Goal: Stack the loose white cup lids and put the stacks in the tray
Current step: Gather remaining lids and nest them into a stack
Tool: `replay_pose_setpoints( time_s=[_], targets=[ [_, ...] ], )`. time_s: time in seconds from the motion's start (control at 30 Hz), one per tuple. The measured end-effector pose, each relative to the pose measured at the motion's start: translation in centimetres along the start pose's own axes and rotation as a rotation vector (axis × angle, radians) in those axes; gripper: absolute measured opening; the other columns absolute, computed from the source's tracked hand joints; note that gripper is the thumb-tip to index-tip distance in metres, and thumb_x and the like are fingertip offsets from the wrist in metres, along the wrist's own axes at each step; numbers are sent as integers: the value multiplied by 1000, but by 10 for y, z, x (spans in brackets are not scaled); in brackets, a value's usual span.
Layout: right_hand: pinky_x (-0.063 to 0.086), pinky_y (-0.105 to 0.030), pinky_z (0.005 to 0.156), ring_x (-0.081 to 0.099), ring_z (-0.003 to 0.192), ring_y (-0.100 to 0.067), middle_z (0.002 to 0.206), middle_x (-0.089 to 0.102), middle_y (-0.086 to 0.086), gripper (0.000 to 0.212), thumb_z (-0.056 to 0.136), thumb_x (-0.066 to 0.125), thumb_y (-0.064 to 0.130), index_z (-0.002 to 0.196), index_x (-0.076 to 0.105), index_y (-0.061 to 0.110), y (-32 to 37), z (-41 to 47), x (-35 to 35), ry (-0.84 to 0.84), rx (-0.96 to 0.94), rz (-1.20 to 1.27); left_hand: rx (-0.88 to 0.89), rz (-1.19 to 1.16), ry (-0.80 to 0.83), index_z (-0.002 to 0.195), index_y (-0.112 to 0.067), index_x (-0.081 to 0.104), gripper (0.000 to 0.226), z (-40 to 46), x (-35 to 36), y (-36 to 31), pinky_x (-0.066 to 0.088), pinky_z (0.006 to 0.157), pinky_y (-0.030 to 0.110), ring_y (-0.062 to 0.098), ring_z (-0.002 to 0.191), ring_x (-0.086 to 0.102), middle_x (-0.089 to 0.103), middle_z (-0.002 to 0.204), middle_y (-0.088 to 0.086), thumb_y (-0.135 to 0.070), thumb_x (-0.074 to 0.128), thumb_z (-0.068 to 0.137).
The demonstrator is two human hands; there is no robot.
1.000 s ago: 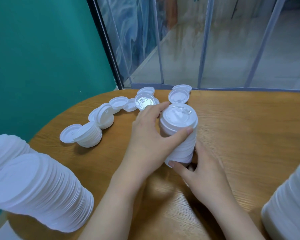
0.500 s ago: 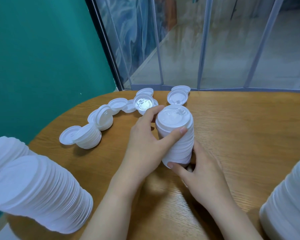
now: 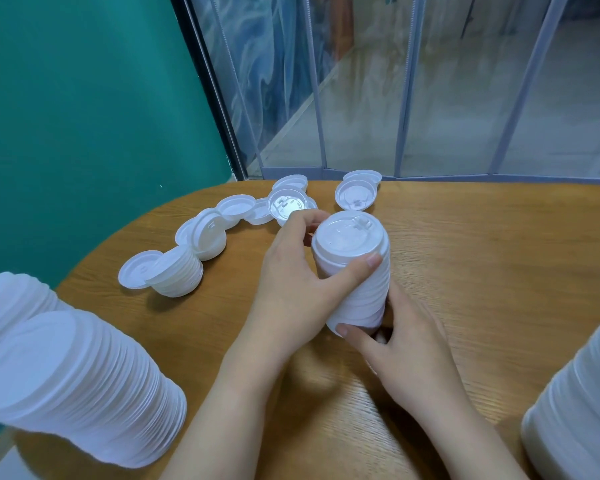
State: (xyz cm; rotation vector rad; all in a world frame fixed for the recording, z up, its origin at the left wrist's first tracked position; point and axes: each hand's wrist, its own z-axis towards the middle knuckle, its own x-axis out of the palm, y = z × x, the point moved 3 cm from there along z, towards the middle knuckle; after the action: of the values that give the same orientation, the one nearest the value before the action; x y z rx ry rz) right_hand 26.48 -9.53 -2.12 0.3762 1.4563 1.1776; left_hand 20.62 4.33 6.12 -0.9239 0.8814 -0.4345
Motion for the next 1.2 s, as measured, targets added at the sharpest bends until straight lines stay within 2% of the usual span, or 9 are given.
replay_pose_setpoints(
  time_s=[0.13, 0.37, 0.63, 0.83, 1.0, 1.2],
  targets=[
    [44, -53, 102, 49, 90, 1, 93, 62, 25, 53, 73, 79, 53, 118, 55, 41, 0, 0, 1, 1, 5, -6, -4, 9, 5, 117, -35, 59, 51, 1, 1, 1, 40, 86, 4, -7, 112, 57, 64, 116, -22, -48, 87, 77],
    [43, -56, 103, 44, 89, 3, 92, 61, 24, 53, 74, 80, 52, 118, 54, 40, 1, 1, 1, 0, 7, -8, 3, 36, 24, 128, -32, 61, 58, 2, 2, 3, 39, 89, 4, -6, 115, 55, 63, 123, -18, -51, 84, 78],
    [45, -56, 101, 51, 86, -2, 88, 62, 21, 54, 70, 70, 60, 118, 55, 41, 3, 0, 1, 10, 1, 3, -14, 13, 48, 128, -34, 60, 66, 1, 0, 5, 43, 91, 6, -8, 115, 57, 65, 123, -21, -45, 91, 71],
    [46, -56, 101, 53, 84, -4, 91, 63, 22, 55, 68, 67, 63, 118, 54, 42, 3, 1, 2, 19, 6, 9, -52, -53, 27, 124, -36, 62, 59, 2, 0, 4, 45, 88, 6, -9, 111, 59, 67, 117, -24, -45, 90, 73],
    [44, -56, 104, 55, 93, -2, 96, 63, 24, 55, 72, 76, 56, 120, 54, 41, 2, 1, 1, 10, 9, 0, -57, -65, 34, 121, -35, 63, 56, 1, 1, 2, 43, 86, 5, -10, 109, 60, 68, 116, -22, -40, 92, 73],
    [41, -56, 106, 45, 92, 6, 96, 61, 25, 56, 74, 80, 49, 123, 54, 40, 1, 0, 1, 0, 17, -7, -39, -39, 51, 124, -37, 61, 61, 0, 0, 1, 42, 86, 3, -12, 110, 58, 66, 118, -23, -40, 92, 72]
  ],
)
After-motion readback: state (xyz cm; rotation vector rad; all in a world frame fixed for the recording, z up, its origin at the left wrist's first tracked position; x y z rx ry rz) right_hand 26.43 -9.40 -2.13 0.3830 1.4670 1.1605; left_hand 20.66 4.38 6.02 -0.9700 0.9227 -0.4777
